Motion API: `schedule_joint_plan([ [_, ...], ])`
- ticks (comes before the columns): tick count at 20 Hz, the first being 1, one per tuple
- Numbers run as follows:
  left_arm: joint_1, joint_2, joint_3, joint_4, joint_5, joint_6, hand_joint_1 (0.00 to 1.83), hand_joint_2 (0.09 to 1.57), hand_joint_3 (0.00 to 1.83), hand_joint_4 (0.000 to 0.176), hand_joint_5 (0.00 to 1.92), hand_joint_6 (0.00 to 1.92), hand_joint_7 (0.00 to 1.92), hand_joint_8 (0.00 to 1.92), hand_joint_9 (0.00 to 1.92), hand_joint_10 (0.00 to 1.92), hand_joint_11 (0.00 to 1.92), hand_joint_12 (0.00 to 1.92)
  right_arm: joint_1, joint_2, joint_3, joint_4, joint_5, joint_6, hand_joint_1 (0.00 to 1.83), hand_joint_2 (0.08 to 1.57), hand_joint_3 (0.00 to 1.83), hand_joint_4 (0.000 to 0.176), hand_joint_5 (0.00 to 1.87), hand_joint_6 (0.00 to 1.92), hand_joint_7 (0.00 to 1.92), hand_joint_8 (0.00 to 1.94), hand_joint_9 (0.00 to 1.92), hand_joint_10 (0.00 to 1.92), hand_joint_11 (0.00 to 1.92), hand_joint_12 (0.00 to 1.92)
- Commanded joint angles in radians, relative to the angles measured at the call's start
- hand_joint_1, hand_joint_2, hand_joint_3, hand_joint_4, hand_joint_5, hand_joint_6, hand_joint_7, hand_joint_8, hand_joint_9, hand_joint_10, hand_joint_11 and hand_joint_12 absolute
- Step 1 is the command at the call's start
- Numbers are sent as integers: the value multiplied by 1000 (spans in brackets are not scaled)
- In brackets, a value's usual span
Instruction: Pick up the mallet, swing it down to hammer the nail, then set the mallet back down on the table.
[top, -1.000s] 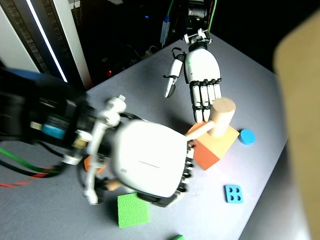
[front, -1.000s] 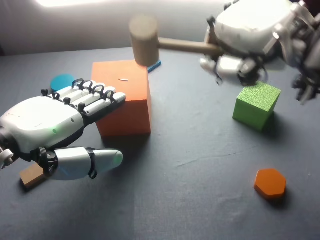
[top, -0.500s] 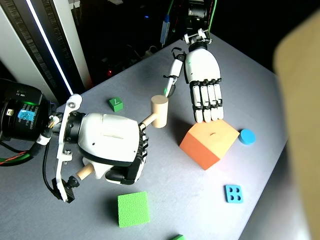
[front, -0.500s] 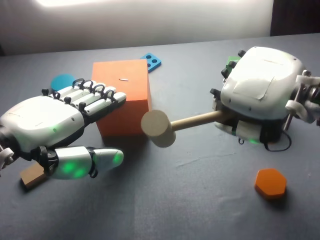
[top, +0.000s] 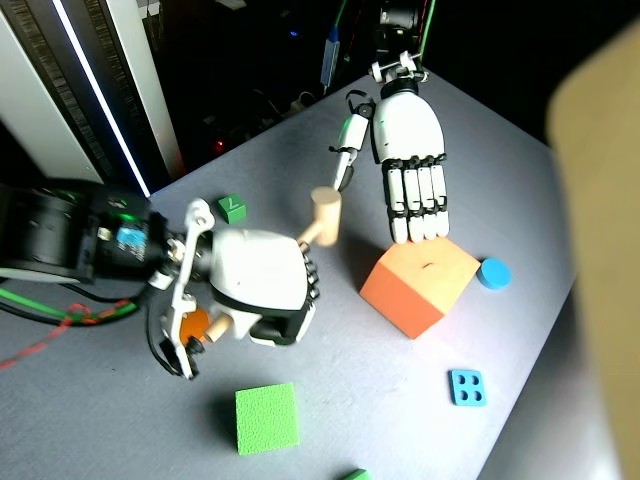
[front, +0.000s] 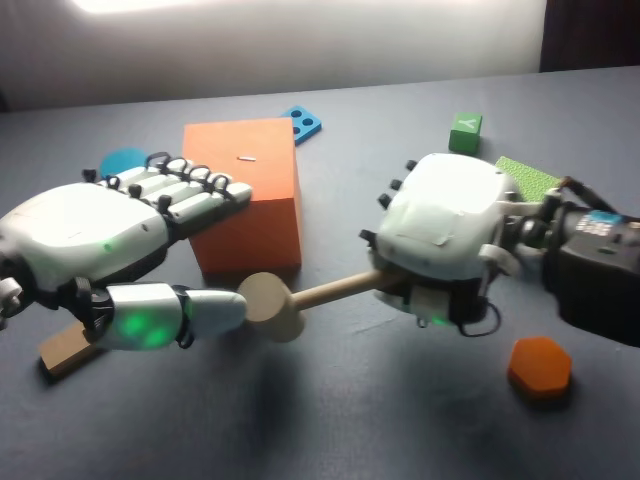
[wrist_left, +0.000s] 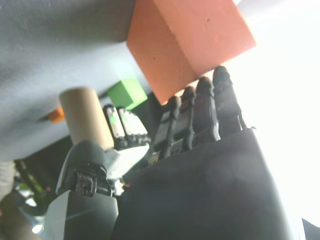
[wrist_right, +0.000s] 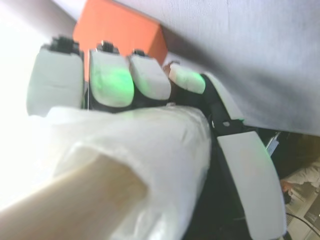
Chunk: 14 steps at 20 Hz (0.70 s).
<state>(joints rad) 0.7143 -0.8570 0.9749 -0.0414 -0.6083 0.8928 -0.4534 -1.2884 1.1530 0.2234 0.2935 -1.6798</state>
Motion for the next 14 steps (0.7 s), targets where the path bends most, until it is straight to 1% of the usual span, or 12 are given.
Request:
schedule_joint_plan([
  [1, -23, 16, -2, 10, -88, -12, 0, 1254, 0, 0, 36, 10, 18, 6, 0, 0, 0, 0, 3, -12, 15, -22, 96, -2, 477, 1460, 0, 175, 1133, 1921, 1355, 1941, 1425, 1921, 1511, 1921],
  [3, -58, 28, -2, 33, -64, -24, 0, 1254, 0, 0, 42, 11, 22, 6, 0, 0, 0, 0, 2, -47, 51, -27, 91, -6, 481, 1461, 0, 175, 1099, 1921, 1339, 1941, 1405, 1921, 1486, 1921],
  [4, -74, 33, -2, 43, -58, -32, 0, 1259, 1, 0, 61, 17, 37, 11, 5, 2, 0, 0, 1, -62, 68, -31, 91, -6, 500, 1454, 0, 170, 1087, 1921, 1328, 1941, 1393, 1921, 1474, 1921],
  [6, -98, 43, -1, 63, -53, -50, 0, 1259, 1, 0, 54, 13, 33, 9, 0, 0, 0, 0, -3, -82, 90, -43, 91, -6, 496, 1454, 0, 167, 1074, 1921, 1324, 1941, 1388, 1921, 1462, 1921],
  [7, -121, 52, 0, 91, -36, -69, 0, 1260, 2, 0, 49, 9, 23, 4, 0, 0, 0, 0, -8, -90, 99, -47, 91, -5, 489, 1456, 1, 159, 1080, 1921, 1330, 1941, 1400, 1921, 1476, 1921],
  [8, -140, 57, 1, 119, -22, -88, 0, 1260, 2, 0, 49, 9, 23, 4, 0, 0, 0, 0, -11, -93, 102, -49, 91, -5, 489, 1456, 1, 159, 1080, 1921, 1330, 1941, 1400, 1921, 1476, 1921],
  [9, -160, 63, 2, 152, -9, -109, 0, 1258, 1, 0, 53, 11, 28, 5, 0, 0, 0, 0, -16, -98, 104, -52, 93, -5, 362, 1480, 12, 154, 1052, 1921, 1293, 1941, 1367, 1921, 1435, 1921],
  [10, -178, 68, 2, 180, -3, -128, 0, 1257, 0, 0, 7, 0, 3, 0, 0, 0, 0, 0, -22, -103, 108, -59, 96, -4, 287, 1351, 0, 0, 665, 1701, 770, 1804, 759, 1891, 790, 1921],
  [11, -191, 74, 2, 207, -3, -149, 0, 1258, 1, 0, 11, 4, 0, 0, 0, 0, 0, 0, -27, -110, 112, -64, 101, -3, 432, 1273, 0, 0, 526, 1482, 553, 1625, 481, 1735, 392, 1912],
  [12, -202, 81, 3, 239, -3, -176, 0, 1258, 1, 0, 11, 4, 0, 0, 0, 0, 0, 0, -30, -117, 116, -64, 101, -3, 432, 1273, 0, 0, 526, 1482, 553, 1625, 481, 1735, 392, 1912],
  [13, -212, 86, 3, 271, -3, -201, 0, 1258, 1, 0, 25, 10, 0, 0, 0, 0, 0, 0, -32, -123, 120, -64, 101, -2, 539, 1250, 0, 0, 428, 1153, 524, 1266, 488, 1313, 317, 1614],
  [14, -222, 92, 2, 306, -3, -231, 0, 1258, 0, 0, 41, 16, 16, 7, 0, 0, 0, 0, -35, -128, 124, -65, 101, -3, 521, 1315, 4, 0, 384, 754, 500, 787, 450, 933, 220, 1427],
])
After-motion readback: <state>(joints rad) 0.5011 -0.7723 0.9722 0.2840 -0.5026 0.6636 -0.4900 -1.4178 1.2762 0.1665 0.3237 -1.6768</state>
